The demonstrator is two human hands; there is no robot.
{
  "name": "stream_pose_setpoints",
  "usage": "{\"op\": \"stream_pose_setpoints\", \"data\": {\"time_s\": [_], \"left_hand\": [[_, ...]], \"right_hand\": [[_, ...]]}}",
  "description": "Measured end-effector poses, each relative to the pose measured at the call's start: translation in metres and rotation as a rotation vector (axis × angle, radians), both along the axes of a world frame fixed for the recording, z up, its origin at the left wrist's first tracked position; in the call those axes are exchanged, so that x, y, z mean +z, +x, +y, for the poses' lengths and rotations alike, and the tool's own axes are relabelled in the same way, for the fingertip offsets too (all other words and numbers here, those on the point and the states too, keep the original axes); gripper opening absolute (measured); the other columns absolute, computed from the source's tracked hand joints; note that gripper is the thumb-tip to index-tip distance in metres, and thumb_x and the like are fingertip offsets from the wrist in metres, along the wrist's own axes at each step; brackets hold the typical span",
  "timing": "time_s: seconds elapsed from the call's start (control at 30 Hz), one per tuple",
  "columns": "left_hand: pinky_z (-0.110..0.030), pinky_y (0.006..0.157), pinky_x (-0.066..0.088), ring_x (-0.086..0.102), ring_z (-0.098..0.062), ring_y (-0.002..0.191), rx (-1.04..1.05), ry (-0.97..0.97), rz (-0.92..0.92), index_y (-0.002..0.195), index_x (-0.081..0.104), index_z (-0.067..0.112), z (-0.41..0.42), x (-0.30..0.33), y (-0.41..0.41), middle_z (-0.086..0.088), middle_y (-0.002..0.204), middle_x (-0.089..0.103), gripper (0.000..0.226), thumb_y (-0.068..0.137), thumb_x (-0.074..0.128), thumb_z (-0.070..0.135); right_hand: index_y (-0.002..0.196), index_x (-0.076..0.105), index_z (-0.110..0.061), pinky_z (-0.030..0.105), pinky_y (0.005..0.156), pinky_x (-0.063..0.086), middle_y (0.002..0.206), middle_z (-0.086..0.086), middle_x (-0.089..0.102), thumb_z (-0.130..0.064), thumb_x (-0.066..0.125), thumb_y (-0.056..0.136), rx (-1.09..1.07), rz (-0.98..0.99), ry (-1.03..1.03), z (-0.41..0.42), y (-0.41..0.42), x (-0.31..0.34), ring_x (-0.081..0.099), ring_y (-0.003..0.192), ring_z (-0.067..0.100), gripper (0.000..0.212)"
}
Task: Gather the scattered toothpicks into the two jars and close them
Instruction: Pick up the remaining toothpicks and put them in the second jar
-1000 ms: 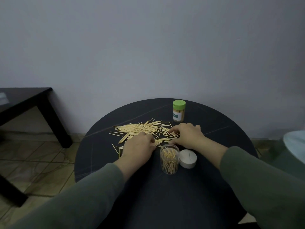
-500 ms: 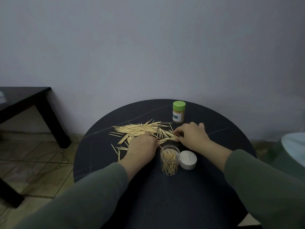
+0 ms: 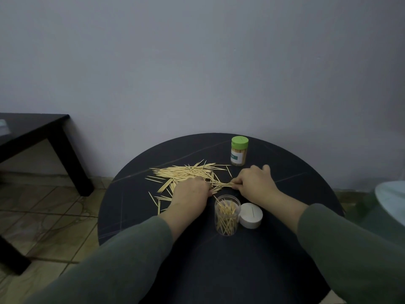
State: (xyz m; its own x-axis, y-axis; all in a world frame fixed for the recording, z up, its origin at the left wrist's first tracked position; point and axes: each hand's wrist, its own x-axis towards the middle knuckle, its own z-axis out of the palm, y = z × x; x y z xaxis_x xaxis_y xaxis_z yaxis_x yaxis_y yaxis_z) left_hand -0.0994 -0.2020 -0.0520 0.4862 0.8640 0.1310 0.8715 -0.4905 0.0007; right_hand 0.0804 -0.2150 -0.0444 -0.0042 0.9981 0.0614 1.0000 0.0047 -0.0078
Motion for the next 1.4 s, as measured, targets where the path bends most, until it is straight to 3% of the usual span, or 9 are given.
{"op": "stream_pose_setpoints", "data": {"time_s": [0.23, 0.47, 0.67, 0.9, 1.1, 1.27, 1.4], "left_hand": [[-0.037, 0.081, 0.052, 0.057, -0.021, 0.104, 0.015, 0.004, -0.032, 0.115, 0.067, 0.023, 0.000, 0.000, 0.000, 0.001, 0.112, 0.061, 0.034, 0.099, 0.044, 0.044], [-0.033, 0.082, 0.051, 0.058, -0.016, 0.102, 0.068, -0.038, -0.256, 0.109, 0.068, 0.026, 0.000, 0.001, -0.004, 0.006, 0.109, 0.064, 0.023, 0.096, 0.053, 0.038], [-0.031, 0.080, 0.050, 0.059, -0.011, 0.093, 0.174, -0.204, -0.544, 0.098, 0.071, 0.030, -0.001, 0.007, -0.004, 0.012, 0.095, 0.066, 0.013, 0.091, 0.062, 0.036], [-0.019, 0.072, 0.037, 0.054, -0.001, 0.085, 0.159, -0.315, -0.933, 0.093, 0.069, 0.026, -0.006, 0.017, -0.005, 0.017, 0.088, 0.061, 0.005, 0.090, 0.066, 0.029], [-0.017, 0.065, 0.042, 0.060, -0.005, 0.088, 0.142, -0.422, -1.230, 0.099, 0.071, 0.023, -0.014, 0.026, -0.008, 0.008, 0.094, 0.068, 0.011, 0.091, 0.064, 0.026], [-0.016, 0.058, 0.038, 0.052, 0.006, 0.058, 0.118, -0.501, -1.428, 0.103, 0.071, 0.018, -0.024, 0.039, -0.009, 0.008, 0.085, 0.068, 0.016, 0.091, 0.063, 0.024], [-0.019, 0.050, 0.032, 0.044, 0.002, 0.054, 0.102, -0.535, -1.530, 0.098, 0.071, 0.022, -0.031, 0.047, -0.014, 0.010, 0.081, 0.067, 0.012, 0.092, 0.062, 0.024]], "right_hand": [[0.120, 0.065, -0.035, 0.040, 0.092, 0.031, 0.111, -0.004, 0.061, -0.040, 0.050, 0.098, 0.013, -0.034, 0.040, -0.004, -0.001, 0.004, 0.051, 0.106, 0.019, 0.027], [0.114, 0.068, -0.033, 0.039, 0.093, 0.030, 0.104, -0.010, 0.066, -0.039, 0.052, 0.097, -0.003, 0.111, 0.096, -0.009, 0.003, 0.006, 0.053, 0.100, 0.013, 0.024], [0.116, 0.068, -0.034, 0.040, 0.095, 0.029, 0.112, -0.012, 0.062, -0.042, 0.054, 0.095, -0.037, 0.307, 0.144, -0.020, 0.006, 0.010, 0.051, 0.108, 0.013, 0.026], [0.118, 0.066, -0.033, 0.042, 0.103, 0.027, 0.124, -0.013, 0.062, -0.049, 0.054, 0.092, -0.028, 0.567, 0.132, -0.029, 0.004, 0.012, 0.048, 0.122, 0.013, 0.032], [0.103, 0.070, -0.039, 0.054, 0.102, 0.039, 0.102, -0.021, 0.068, -0.060, 0.058, 0.079, 0.055, 0.845, 0.180, -0.039, 0.003, 0.017, 0.058, 0.108, 0.010, 0.034], [0.098, 0.071, -0.038, 0.049, 0.097, 0.047, 0.093, -0.020, 0.068, -0.044, 0.064, 0.083, 0.152, 0.963, 0.251, -0.050, -0.003, 0.029, 0.061, 0.097, 0.002, 0.018], [0.097, 0.072, -0.041, 0.043, 0.098, 0.044, 0.094, -0.022, 0.067, -0.058, 0.059, 0.076, 0.214, 0.979, 0.258, -0.061, -0.010, 0.036, 0.058, 0.098, -0.004, 0.030]]}}
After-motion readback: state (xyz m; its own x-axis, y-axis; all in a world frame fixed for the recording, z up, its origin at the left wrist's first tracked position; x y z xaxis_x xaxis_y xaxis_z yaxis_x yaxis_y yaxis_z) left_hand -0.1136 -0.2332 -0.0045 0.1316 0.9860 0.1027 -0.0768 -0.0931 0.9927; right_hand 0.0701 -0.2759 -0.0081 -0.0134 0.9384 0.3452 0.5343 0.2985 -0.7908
